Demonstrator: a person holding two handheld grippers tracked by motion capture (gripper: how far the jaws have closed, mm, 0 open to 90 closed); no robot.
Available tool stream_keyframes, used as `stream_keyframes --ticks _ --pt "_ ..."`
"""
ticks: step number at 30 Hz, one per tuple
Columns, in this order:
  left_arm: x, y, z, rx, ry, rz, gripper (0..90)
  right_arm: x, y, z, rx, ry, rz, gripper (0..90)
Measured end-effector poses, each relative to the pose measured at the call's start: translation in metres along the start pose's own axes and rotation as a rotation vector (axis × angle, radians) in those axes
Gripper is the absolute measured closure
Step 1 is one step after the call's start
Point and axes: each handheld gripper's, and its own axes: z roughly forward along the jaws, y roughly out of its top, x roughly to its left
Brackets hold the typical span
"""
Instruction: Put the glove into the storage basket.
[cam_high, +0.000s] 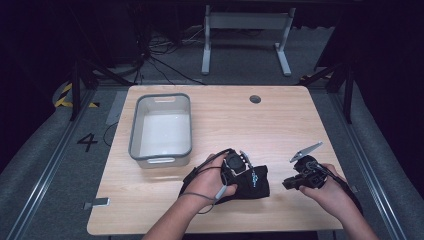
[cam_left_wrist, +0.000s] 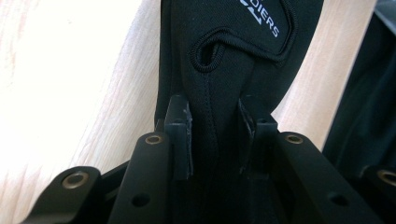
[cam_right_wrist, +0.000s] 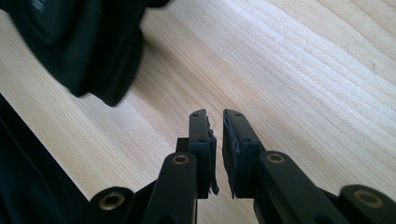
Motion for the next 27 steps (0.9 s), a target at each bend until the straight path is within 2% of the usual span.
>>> stream_keyframes --ticks 6,9,12,20,27 --pt "0.006 -0.003 -0.023 -0.035 0.012 -0.023 69.0 -0.003 0.001 0.002 0.000 0.004 0.006 81.6" --pt "0.009 -0.005 -0.032 -0.066 0.005 -0.033 68.8 -0.004 0.003 0.002 -0.001 0.008 0.004 81.8" --pt "0.012 -0.007 -0.040 -0.071 0.016 -0.044 68.7 -0.006 0.007 0.002 -0.003 0.013 -0.005 81.8" --pt "0.022 -0.010 -0.059 -0.086 0.013 -0.093 68.6 -0.008 0.015 0.004 -0.003 0.021 -0.002 81.2" --pt "0.036 -0.018 -0.085 -0.136 0.029 -0.130 68.6 -0.010 0.021 0.006 -0.007 0.025 -0.013 80.7"
